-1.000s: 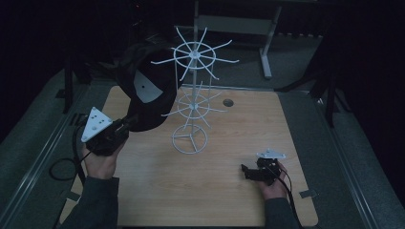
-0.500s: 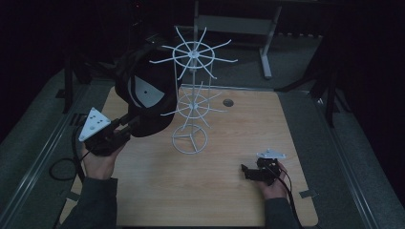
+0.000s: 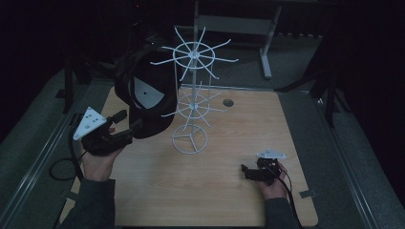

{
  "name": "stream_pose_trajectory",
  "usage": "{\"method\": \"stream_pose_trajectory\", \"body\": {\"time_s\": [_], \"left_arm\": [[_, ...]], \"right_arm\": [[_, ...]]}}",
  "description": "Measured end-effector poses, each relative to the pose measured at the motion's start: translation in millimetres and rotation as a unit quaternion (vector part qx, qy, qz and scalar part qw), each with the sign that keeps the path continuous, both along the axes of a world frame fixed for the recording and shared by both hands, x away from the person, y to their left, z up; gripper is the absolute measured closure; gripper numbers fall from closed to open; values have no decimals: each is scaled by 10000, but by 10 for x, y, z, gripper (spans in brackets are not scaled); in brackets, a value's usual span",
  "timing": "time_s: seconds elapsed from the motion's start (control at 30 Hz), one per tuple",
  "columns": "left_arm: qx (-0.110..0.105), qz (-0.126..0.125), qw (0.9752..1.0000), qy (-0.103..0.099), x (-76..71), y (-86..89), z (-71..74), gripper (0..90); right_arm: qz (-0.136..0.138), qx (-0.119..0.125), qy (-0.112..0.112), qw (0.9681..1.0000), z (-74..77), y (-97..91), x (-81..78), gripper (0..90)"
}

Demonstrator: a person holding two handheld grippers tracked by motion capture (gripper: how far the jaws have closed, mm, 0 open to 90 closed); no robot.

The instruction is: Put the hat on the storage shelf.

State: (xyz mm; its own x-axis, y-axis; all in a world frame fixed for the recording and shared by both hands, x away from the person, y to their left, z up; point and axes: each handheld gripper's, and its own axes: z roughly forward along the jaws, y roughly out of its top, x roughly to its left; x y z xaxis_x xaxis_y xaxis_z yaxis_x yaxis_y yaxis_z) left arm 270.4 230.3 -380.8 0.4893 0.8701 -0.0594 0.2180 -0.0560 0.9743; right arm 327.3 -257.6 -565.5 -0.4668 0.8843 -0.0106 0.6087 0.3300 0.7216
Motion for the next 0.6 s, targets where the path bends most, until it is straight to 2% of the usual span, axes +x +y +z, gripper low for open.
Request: {"method": "stream_pose_trajectory", "body": {"time_s": [0.27, 0.6], "left_arm": [[-170, 38, 9998, 76, -31, 30, 26, 203], [-254, 151, 9995, 104, -103, 78, 57, 151]], "right_arm": [[5, -5, 2, 10000, 0, -1, 0, 127], [-1, -3, 1, 10000, 0, 0, 0, 127]]}}
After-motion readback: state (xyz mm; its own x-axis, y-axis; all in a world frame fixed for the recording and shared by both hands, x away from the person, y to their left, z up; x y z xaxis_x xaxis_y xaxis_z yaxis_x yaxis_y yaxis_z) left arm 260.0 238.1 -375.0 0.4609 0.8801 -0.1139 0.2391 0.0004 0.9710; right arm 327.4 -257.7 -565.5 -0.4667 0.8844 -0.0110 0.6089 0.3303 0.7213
